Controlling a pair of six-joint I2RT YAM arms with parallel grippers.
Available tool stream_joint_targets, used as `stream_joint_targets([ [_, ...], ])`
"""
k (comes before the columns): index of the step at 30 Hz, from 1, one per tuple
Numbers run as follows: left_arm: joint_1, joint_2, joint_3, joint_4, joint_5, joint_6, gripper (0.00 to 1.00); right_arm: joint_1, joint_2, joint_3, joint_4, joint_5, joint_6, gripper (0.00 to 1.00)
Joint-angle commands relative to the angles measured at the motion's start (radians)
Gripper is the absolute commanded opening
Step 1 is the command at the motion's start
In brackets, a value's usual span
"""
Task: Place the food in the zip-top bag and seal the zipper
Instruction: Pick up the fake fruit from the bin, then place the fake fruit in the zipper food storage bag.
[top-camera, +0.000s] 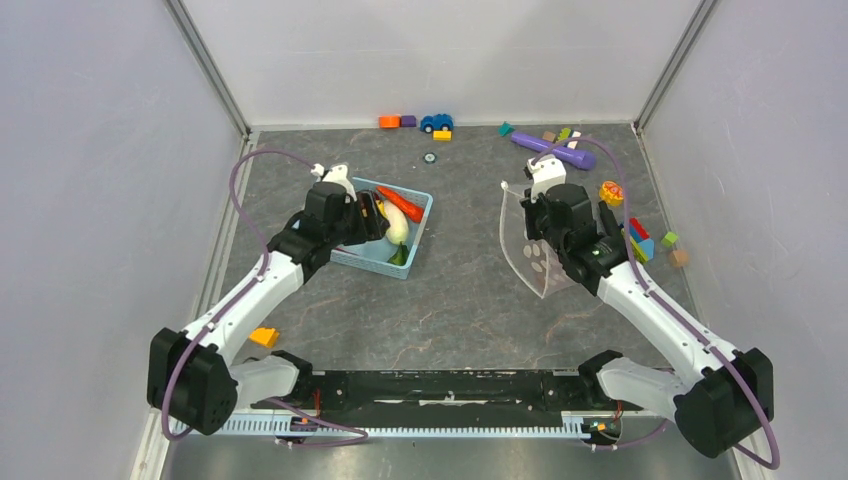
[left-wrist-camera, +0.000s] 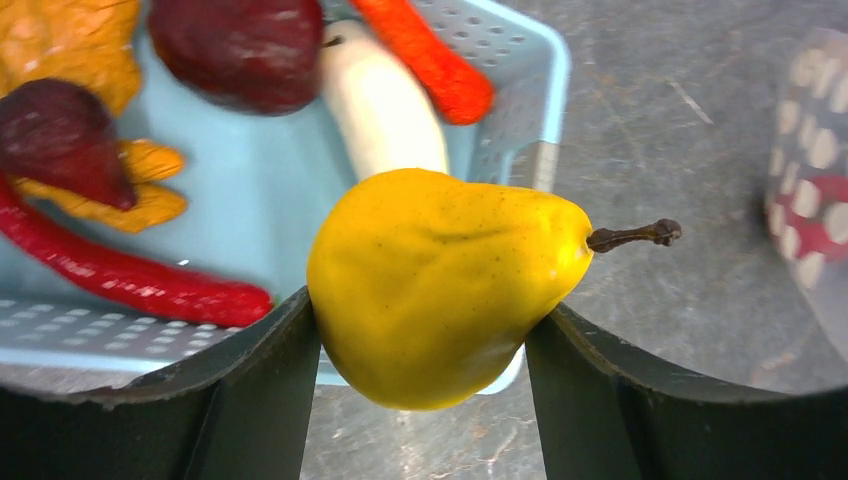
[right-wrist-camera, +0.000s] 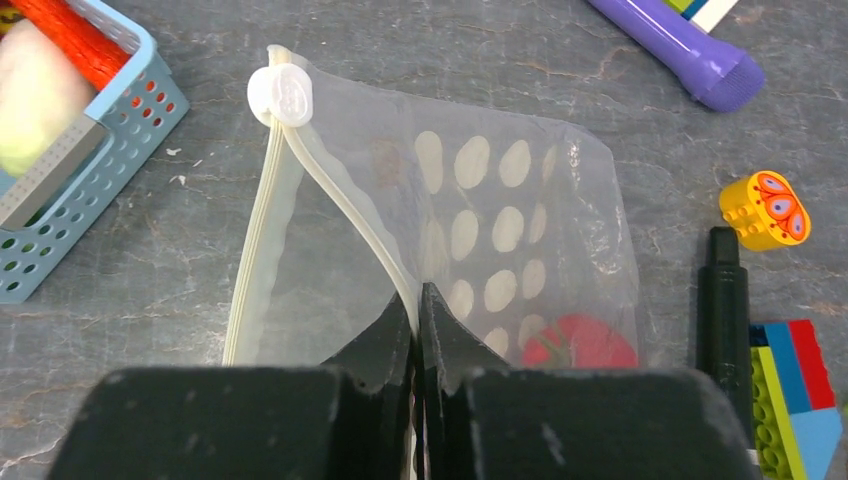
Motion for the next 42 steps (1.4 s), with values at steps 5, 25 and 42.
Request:
stream_joint_targets([
  [5,-0.036,0.012,0.1,0.146,0.36,0.039,0.18,-0.003,0.0,0.015,0.095,-0.113,0.003,0.04],
  [25,-0.305,0.22,0.31,0.343,0.604,0.109,0.2,-0.002,0.064,0.043,0.2,-0.301,0.231,0.0],
  [42,-0.375,0.286,0.34,0.322,0.451,0.093,0.2,0.0,0.021,0.067,0.252,-0.412,0.448,0.0],
])
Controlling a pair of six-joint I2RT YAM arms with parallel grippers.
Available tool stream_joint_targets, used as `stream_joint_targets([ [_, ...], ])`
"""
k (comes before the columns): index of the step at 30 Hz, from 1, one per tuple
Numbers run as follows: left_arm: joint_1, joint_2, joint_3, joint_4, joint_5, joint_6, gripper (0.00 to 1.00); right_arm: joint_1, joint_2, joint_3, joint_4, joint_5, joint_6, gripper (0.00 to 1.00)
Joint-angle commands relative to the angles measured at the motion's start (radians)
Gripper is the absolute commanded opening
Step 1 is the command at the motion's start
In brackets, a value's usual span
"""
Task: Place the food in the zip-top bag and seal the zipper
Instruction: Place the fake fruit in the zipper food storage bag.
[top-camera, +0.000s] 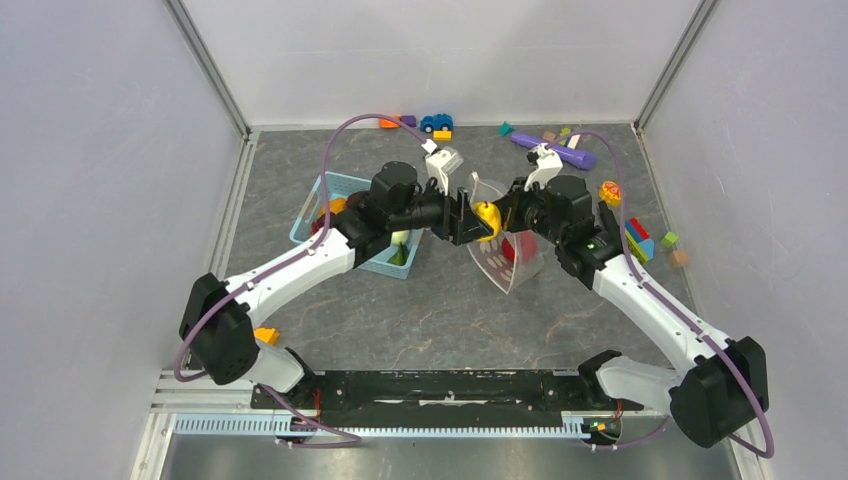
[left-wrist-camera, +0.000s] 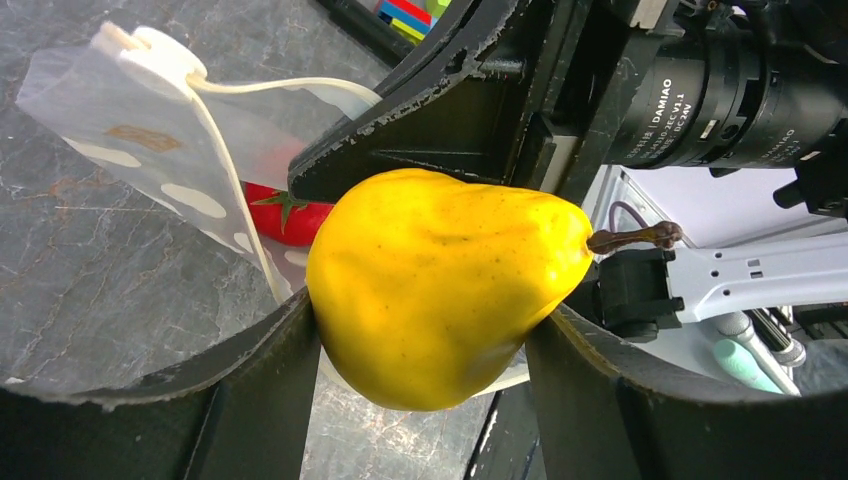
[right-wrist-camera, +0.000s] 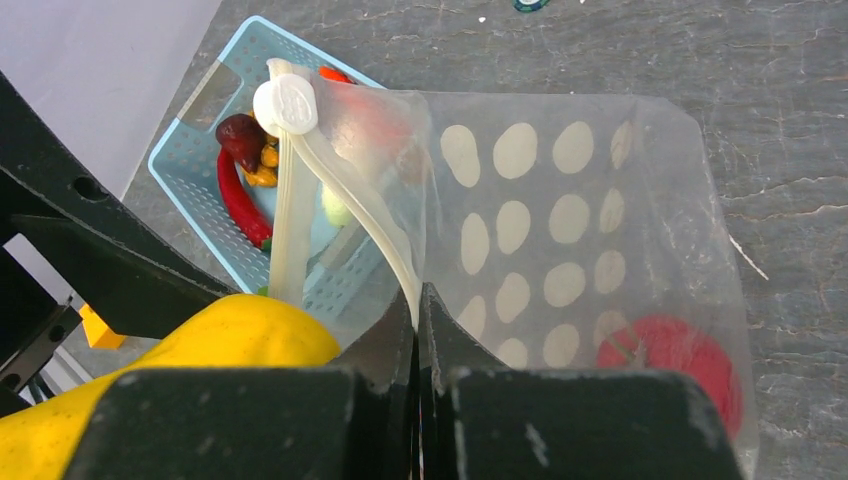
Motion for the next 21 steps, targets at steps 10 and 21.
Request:
stream_joint_targets([
  [10,-0.06,0.047,0.057,-0.128,-0.287,0.077,0.23,0.0,-0.052,0.054,0.087,-0.002,0.151,0.0],
  [21,-0.06,0.094,0.083,-0.155,-0.274,0.061,0.4,0.0,-0.055,0.054,0.087,0.009,0.146,0.01],
])
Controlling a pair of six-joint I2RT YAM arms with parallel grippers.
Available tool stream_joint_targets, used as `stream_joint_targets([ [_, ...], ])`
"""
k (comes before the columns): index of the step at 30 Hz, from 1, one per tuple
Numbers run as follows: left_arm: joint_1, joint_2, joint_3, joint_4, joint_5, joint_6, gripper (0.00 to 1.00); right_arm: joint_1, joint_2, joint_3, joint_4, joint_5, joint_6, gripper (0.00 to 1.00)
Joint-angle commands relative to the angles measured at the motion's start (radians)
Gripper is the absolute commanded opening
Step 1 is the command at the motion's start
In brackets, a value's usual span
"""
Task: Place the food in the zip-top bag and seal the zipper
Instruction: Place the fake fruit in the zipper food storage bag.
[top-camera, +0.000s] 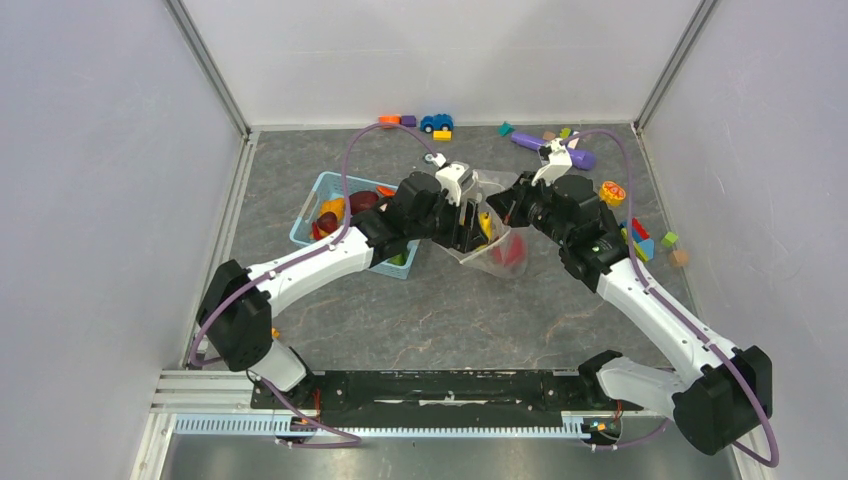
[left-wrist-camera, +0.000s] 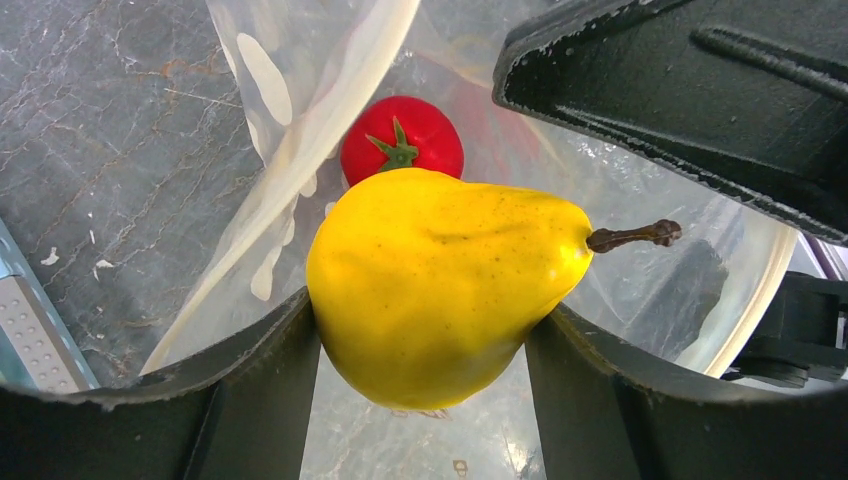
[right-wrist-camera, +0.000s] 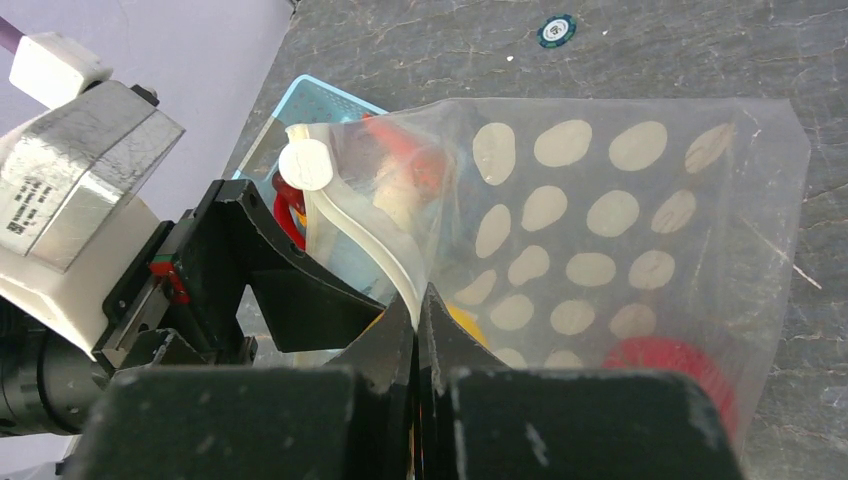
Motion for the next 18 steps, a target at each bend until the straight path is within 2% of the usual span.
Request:
stream_joint_targets([
  [1,-0.003,0.001,0.051,0.005,0.004,0.028,0.5,0.003,-0.017,0.045,0.053,-0.012,0.005,0.01],
  [3,-0.004,0.001,0.053,0.005,0.013,0.028,0.67,0.003,-0.016,0.041,0.053,-0.012,0.004,0.02],
  [9,-0.005,-0.006,0.059,0.0,0.046,0.032,0.89,0.003,-0.018,0.032,0.053,-0.005,-0.004,0.02],
  [10,-0.005,-0.006,0.06,0.0,0.058,0.032,0.96,0.003,-0.017,0.031,0.053,-0.004,-0.009,0.02],
  [11,-0.005,-0.008,0.063,0.0,0.067,0.032,0.99,0.003,-0.017,0.03,0.053,-0.005,-0.011,0.02],
  [18,-0.005,-0.016,0.074,0.0,0.103,0.031,1.0,0.003,-0.013,0.018,0.051,-0.003,-0.015,0.02],
])
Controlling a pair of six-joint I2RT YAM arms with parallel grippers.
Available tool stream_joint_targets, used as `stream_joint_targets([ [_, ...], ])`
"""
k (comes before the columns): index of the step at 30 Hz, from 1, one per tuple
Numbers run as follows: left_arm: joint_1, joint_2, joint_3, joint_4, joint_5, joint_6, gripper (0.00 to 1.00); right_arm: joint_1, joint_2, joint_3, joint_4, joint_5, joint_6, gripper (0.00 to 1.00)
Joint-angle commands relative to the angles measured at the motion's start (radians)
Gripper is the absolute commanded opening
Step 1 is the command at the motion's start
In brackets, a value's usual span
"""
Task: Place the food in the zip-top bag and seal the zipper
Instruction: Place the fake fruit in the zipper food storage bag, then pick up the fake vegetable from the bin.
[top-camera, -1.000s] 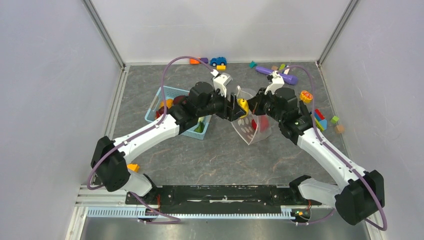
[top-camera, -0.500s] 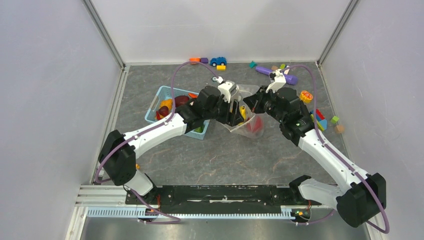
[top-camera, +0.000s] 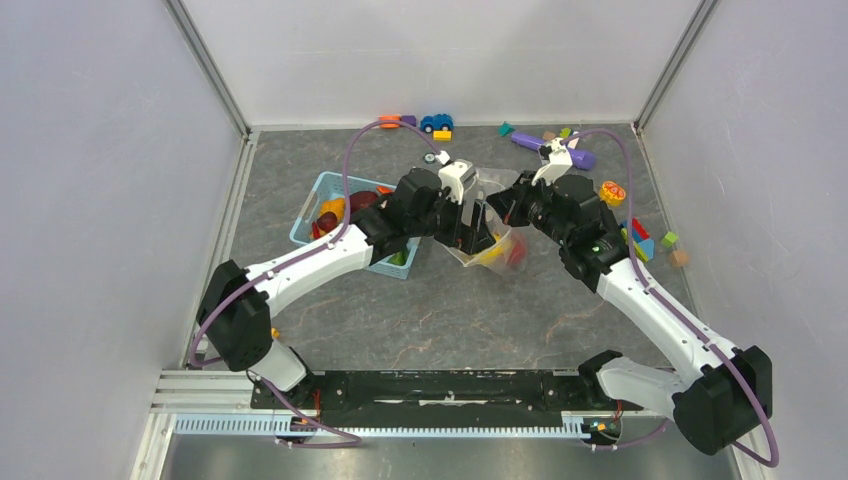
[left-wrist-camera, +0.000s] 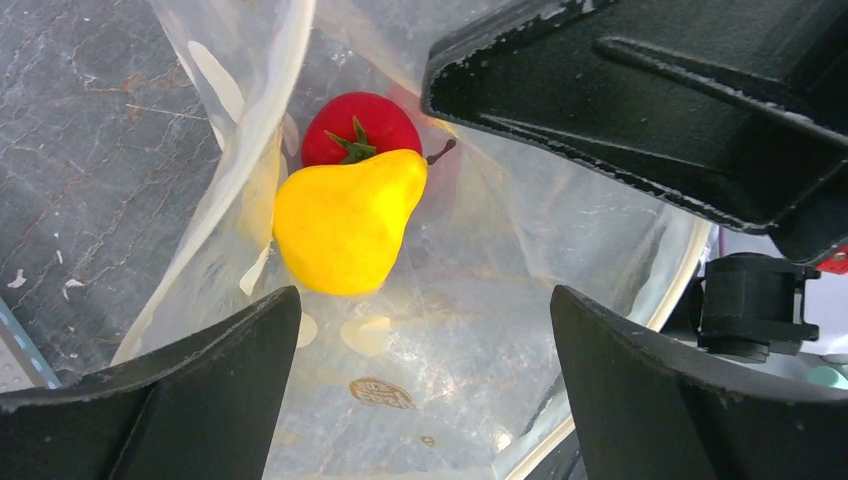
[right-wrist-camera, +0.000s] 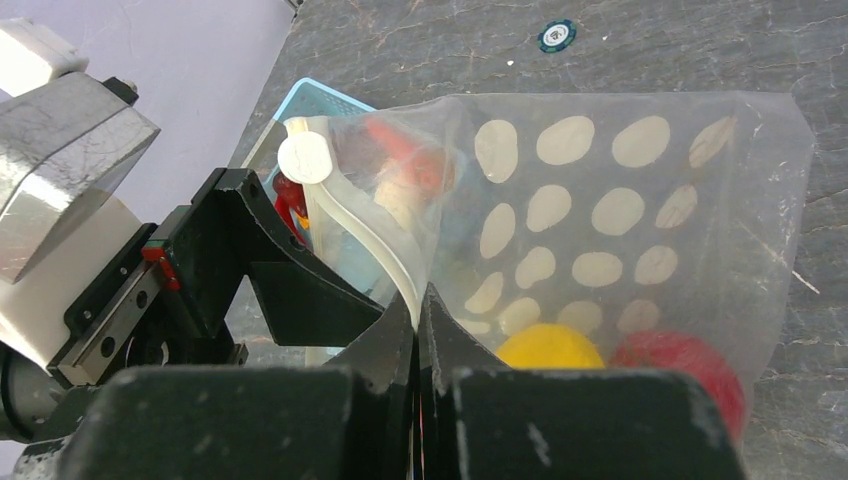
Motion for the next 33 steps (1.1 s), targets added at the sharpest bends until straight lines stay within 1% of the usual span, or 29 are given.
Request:
stream_joint_targets([
  [1,-0.005,-0.019,0.048,0.019,0.056,0.025,1.0,0.003,-0.014,0.017,0.042,-0.001,-0.011,0.02],
  [8,-0.005,-0.093,0.034,0.037,0.066,0.028,1.0,0.001,-0.016,0.011,0.02,0.049,-0.041,0.02],
  [14,-0.003,-0.192,-0.018,0.059,0.018,0.03,1.0,-0.001,-0.014,0.001,-0.039,0.098,-0.069,0.02],
  [18,0.0,-0.245,-0.044,0.027,-0.105,0.043,1.0,-0.004,-0.02,-0.003,-0.058,0.117,-0.079,0.02],
  [22,0.021,-0.283,-0.051,-0.048,-0.289,0.05,1.0,-0.007,-0.03,-0.005,-0.081,0.162,-0.098,0.02],
  [24,0.047,-0.299,-0.06,-0.074,-0.365,0.034,1.0,-0.01,-0.036,-0.004,-0.096,0.18,-0.107,0.02],
  [29,0.164,-0.31,-0.095,-0.144,-0.469,-0.05,1.0,-0.018,-0.045,-0.002,-0.111,0.195,-0.127,0.02],
  [33,0.306,-0.289,-0.133,-0.185,-0.421,-0.133,1.0,-0.023,-0.042,-0.001,-0.126,0.2,-0.138,0.02],
])
